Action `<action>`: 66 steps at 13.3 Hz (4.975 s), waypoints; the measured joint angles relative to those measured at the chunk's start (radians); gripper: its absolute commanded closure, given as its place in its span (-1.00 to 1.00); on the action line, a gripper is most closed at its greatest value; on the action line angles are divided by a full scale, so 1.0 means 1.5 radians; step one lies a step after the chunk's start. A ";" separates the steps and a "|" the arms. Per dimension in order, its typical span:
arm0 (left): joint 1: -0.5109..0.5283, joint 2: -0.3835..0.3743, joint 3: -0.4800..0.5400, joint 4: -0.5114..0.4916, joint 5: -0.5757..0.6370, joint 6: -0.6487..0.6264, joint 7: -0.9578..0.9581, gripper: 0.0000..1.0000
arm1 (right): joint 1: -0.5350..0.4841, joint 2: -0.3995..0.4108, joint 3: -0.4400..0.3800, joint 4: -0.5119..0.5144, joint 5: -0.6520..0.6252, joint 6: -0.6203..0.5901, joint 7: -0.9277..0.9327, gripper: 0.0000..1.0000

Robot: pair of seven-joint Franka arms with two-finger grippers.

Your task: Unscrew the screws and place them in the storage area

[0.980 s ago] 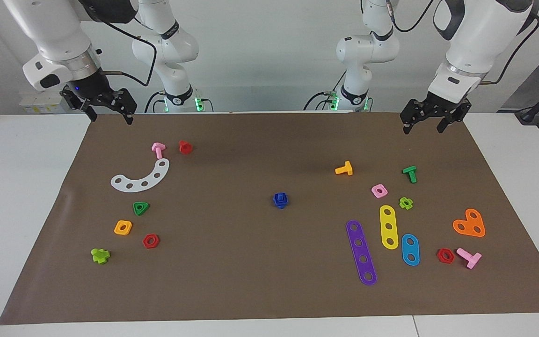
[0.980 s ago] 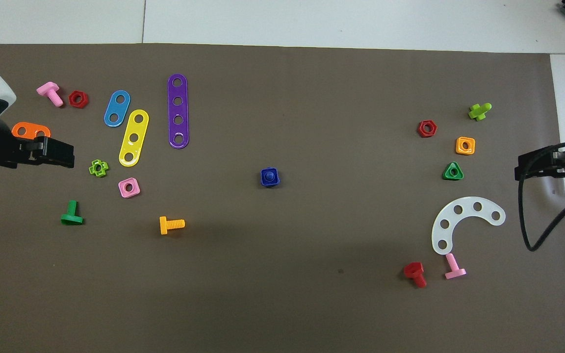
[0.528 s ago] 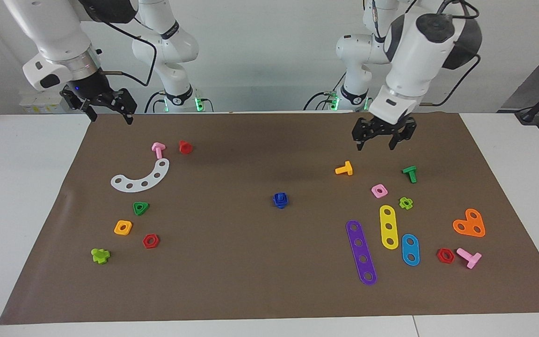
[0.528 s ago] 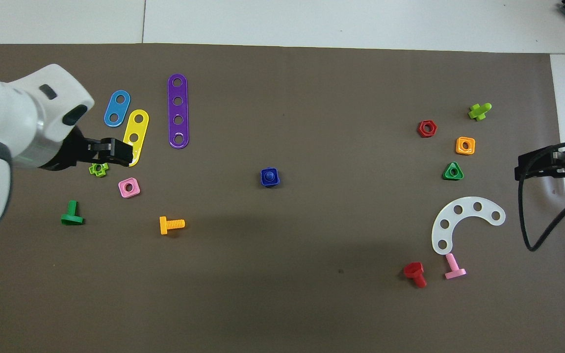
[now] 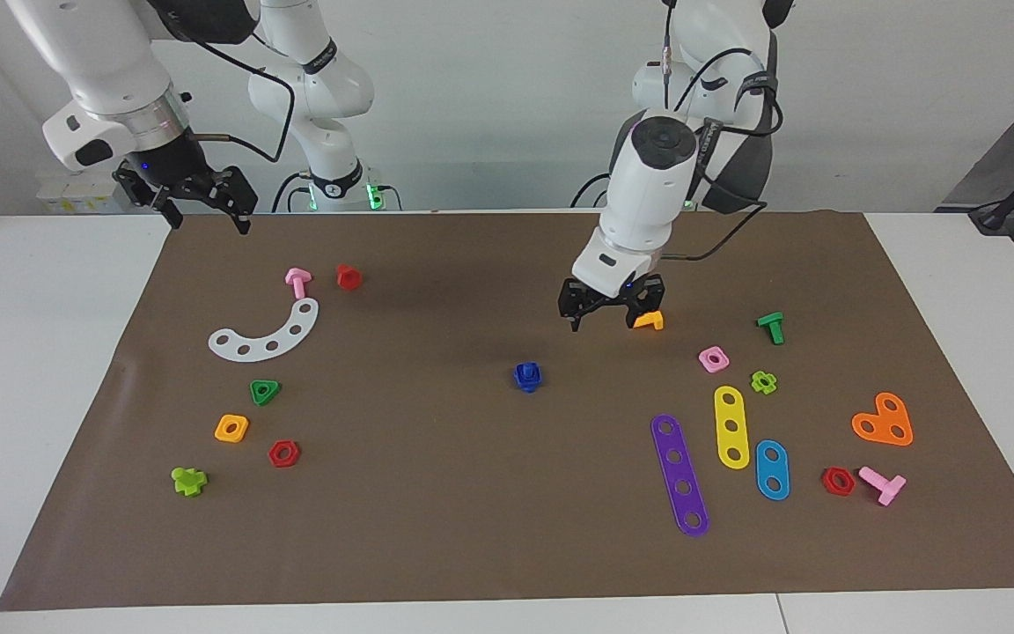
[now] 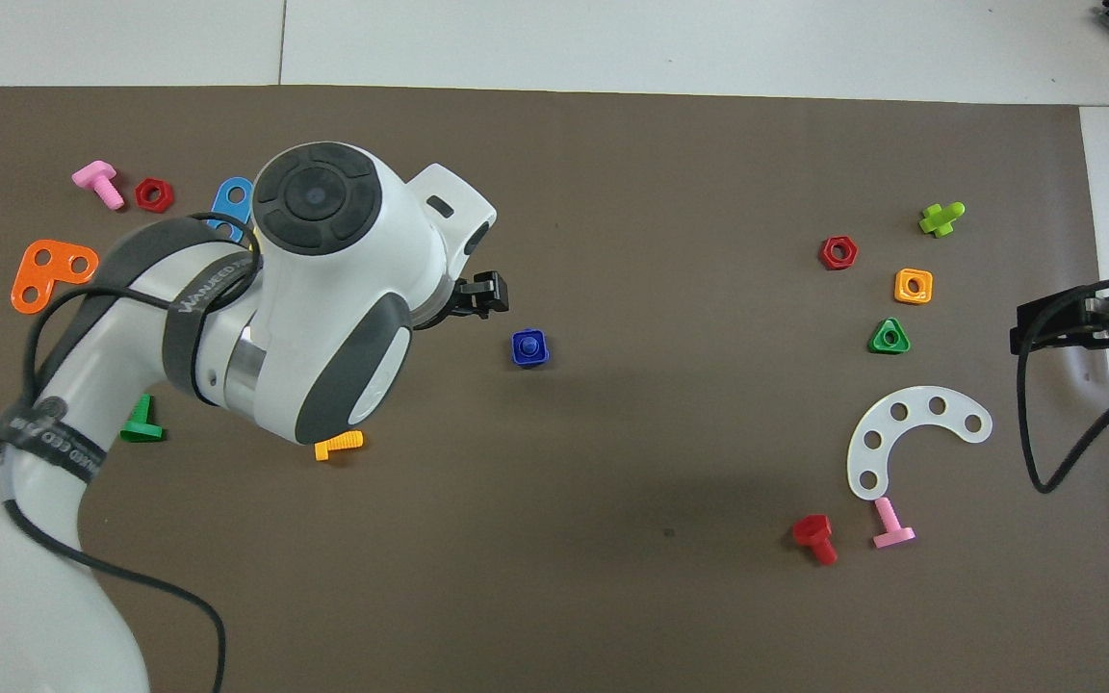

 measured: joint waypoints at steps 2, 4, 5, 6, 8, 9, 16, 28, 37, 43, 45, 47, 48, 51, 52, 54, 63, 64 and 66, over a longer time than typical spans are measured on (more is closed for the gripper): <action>-0.030 0.056 0.001 0.040 0.008 0.012 -0.035 -0.89 | 0.000 0.000 0.000 0.000 0.000 0.000 0.000 -1.00; -0.047 0.098 0.001 0.057 0.018 0.046 -0.048 -0.89 | 0.000 0.000 0.000 0.000 0.000 0.000 0.000 -1.00; -0.050 0.110 0.002 0.058 0.019 0.061 -0.049 -0.89 | 0.000 0.000 0.000 0.000 0.000 0.000 0.000 -1.00; -0.052 0.120 0.002 0.058 0.019 0.074 -0.048 -0.89 | 0.000 0.000 0.000 0.000 0.000 0.000 0.000 -1.00; -0.053 0.135 0.002 0.051 0.026 0.107 -0.049 -0.84 | 0.000 0.000 0.000 0.000 0.000 0.000 0.000 -1.00; -0.053 0.139 0.002 0.042 0.027 0.122 -0.048 -0.84 | 0.000 0.000 0.000 0.000 0.000 0.000 0.000 -1.00; -0.068 0.141 0.002 -0.024 0.029 0.195 -0.048 -0.79 | 0.000 0.000 0.000 0.000 0.000 0.000 0.000 -1.00; -0.081 0.137 0.001 -0.065 0.030 0.210 -0.048 -0.23 | 0.000 0.000 0.000 0.000 0.000 0.000 0.000 -1.00; -0.081 0.132 0.003 -0.071 0.030 0.210 -0.048 0.06 | 0.000 0.000 0.000 0.000 0.000 0.000 0.000 -1.00; -0.081 0.131 0.004 -0.071 0.030 0.210 -0.048 0.27 | 0.000 0.000 0.000 0.000 0.000 0.000 0.000 -1.00; -0.081 0.131 0.004 -0.070 0.030 0.209 -0.048 0.30 | 0.000 0.000 0.000 0.000 0.000 0.000 0.000 -1.00; -0.081 0.131 0.006 -0.067 0.030 0.204 -0.048 0.37 | 0.000 0.000 0.000 0.000 0.000 0.000 0.000 -1.00; -0.081 0.131 0.006 -0.061 0.030 0.197 -0.048 0.46 | 0.000 0.000 0.000 0.000 0.000 0.000 0.000 -1.00; -0.081 0.129 0.006 -0.050 0.030 0.188 -0.048 0.49 | 0.000 0.000 0.000 0.000 0.000 0.000 0.000 -1.00; -0.081 0.129 0.007 -0.044 0.030 0.180 -0.048 0.49 | 0.000 0.000 0.000 0.000 0.000 0.000 0.000 -1.00; -0.080 0.129 0.007 -0.020 0.030 0.149 -0.048 0.49 | 0.000 0.000 0.000 0.000 0.000 0.000 0.000 -1.00; -0.024 0.127 0.019 0.079 0.018 0.025 -0.017 0.58 | 0.000 0.000 0.000 0.000 0.000 0.000 0.000 -1.00; -0.007 0.127 0.019 0.078 0.018 0.020 0.006 0.58 | 0.000 0.000 0.000 0.000 0.000 0.000 0.000 -1.00; 0.033 0.123 0.019 0.069 0.018 0.011 0.070 0.58 | 0.000 0.000 0.000 0.000 0.000 0.000 0.000 -1.00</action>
